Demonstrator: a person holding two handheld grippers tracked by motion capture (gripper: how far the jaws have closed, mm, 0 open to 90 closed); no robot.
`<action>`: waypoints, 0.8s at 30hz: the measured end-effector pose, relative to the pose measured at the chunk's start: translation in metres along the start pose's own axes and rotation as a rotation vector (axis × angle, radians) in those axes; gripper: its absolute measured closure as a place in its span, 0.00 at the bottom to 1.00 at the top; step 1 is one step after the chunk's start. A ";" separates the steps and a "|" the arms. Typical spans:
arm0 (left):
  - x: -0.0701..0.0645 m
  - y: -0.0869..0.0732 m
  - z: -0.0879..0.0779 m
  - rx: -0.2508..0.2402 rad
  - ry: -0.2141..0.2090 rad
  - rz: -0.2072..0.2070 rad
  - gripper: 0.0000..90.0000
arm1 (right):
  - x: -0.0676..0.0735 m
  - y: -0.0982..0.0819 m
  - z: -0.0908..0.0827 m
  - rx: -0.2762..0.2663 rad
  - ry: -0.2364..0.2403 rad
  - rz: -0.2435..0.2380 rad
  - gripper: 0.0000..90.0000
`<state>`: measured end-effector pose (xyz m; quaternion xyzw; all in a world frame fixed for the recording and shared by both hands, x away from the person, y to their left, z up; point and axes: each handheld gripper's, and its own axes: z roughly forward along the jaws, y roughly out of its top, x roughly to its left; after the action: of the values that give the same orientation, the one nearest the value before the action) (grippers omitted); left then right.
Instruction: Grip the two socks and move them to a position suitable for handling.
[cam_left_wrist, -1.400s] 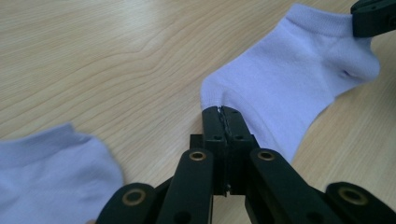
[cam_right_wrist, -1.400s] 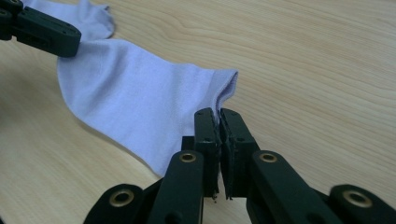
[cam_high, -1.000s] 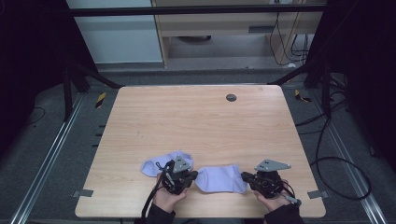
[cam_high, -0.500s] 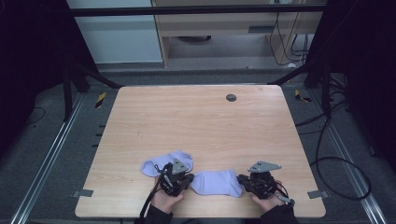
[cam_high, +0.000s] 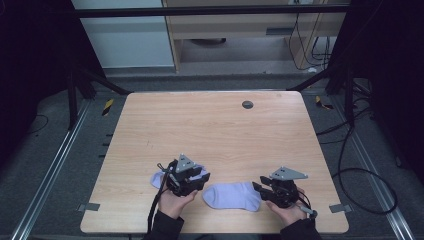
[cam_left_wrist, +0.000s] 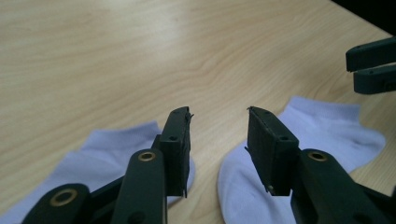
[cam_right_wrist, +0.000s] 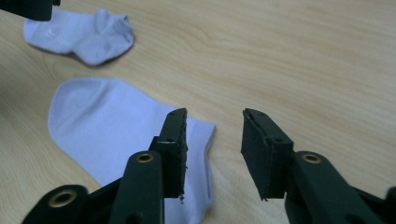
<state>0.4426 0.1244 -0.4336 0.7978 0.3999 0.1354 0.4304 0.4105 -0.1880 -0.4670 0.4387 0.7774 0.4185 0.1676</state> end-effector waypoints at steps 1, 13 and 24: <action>0.003 0.005 -0.002 -0.008 0.002 -0.005 0.63 | 0.000 0.002 0.000 -0.011 -0.001 0.004 0.64; 0.039 0.025 -0.032 -0.043 0.088 -0.001 0.55 | 0.004 0.024 0.005 -0.068 0.008 -0.003 0.57; 0.071 0.004 -0.066 -0.027 0.195 0.004 0.53 | 0.022 0.043 0.028 -0.072 0.035 -0.016 0.55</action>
<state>0.4531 0.2149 -0.4007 0.7759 0.4363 0.2186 0.3998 0.4394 -0.1447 -0.4471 0.4186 0.7682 0.4526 0.1728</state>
